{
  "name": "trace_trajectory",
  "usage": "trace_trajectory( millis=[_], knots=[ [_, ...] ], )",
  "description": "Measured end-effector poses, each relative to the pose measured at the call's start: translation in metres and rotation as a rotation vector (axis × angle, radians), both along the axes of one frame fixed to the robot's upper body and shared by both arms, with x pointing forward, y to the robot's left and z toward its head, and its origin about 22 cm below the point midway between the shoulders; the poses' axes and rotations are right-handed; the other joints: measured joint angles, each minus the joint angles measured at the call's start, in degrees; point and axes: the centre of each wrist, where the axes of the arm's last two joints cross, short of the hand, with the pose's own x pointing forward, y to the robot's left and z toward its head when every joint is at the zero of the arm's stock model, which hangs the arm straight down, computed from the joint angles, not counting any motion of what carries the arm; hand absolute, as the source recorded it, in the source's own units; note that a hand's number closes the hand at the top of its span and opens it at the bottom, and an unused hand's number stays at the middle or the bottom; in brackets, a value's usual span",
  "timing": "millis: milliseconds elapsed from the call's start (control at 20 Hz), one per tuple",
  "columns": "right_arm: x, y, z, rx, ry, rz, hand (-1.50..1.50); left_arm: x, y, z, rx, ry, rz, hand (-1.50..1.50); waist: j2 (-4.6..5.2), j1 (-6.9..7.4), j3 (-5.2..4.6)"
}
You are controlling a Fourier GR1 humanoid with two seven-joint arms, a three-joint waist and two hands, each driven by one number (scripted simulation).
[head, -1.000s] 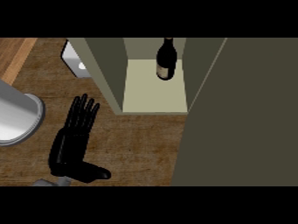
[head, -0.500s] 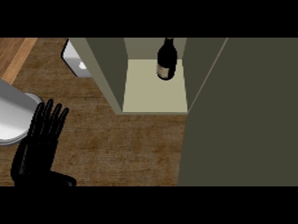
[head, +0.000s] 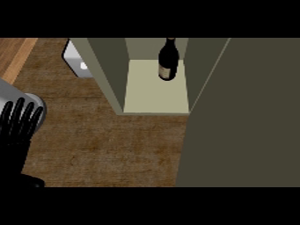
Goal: Pick up the wine, place it into the cabinet and close the cabinet
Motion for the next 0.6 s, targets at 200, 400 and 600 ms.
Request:
trace_trajectory(
  millis=[200, 400, 600],
  knots=[
    [0.005, 0.001, 0.003, -0.018, -0.019, 0.005, 1.5, -0.001, 0.006, 0.006, 0.009, -0.005, -0.007, -1.5, 0.09, 0.48, -0.03],
    [0.012, 0.004, 0.007, -0.017, -0.053, 0.006, 1.5, 0.0, 0.017, 0.012, 0.015, -0.007, -0.017, -1.5, 0.22, 1.06, -0.11],
    [0.022, 0.009, 0.014, -0.006, -0.102, -0.007, 1.5, 0.002, 0.026, 0.013, 0.018, -0.011, -0.02, -1.5, 0.49, 1.74, -0.2]
  ],
)
